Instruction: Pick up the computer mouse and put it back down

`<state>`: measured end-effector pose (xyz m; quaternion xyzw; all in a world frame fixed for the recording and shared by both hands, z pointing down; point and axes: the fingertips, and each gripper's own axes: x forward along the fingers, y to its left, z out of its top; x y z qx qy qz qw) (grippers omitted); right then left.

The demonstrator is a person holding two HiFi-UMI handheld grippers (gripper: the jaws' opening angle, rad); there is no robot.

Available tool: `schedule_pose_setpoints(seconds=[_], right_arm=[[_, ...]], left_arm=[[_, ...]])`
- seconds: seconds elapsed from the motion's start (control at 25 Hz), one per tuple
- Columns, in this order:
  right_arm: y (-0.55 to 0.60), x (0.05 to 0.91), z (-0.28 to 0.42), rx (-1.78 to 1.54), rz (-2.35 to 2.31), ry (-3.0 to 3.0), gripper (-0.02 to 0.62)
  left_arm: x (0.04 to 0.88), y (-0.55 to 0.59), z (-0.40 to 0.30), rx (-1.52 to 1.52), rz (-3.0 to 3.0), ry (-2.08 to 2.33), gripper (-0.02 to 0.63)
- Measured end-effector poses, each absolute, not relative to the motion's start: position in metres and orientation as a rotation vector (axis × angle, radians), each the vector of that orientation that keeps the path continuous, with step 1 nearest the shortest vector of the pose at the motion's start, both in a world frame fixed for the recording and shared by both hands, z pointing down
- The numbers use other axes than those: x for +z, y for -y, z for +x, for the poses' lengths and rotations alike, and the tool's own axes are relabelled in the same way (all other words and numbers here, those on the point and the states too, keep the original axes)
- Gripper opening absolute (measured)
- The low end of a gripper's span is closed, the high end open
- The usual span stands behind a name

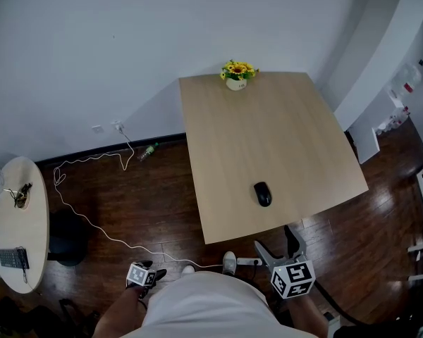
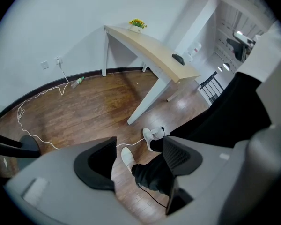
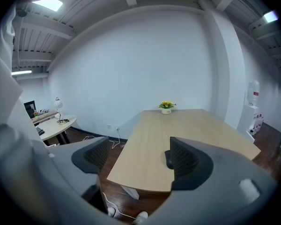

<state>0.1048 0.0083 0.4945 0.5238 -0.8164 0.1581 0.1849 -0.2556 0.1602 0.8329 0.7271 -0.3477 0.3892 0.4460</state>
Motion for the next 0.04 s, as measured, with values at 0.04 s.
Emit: schedule_pose_setpoints(seconds=[0.04], right_arm=[[-0.0086,0.4945,0.1036,0.444,1.477,2.299,0.410]], left_arm=[[0.8353,-0.1641,-0.2606,0.967,1.793,0.866,0.295]])
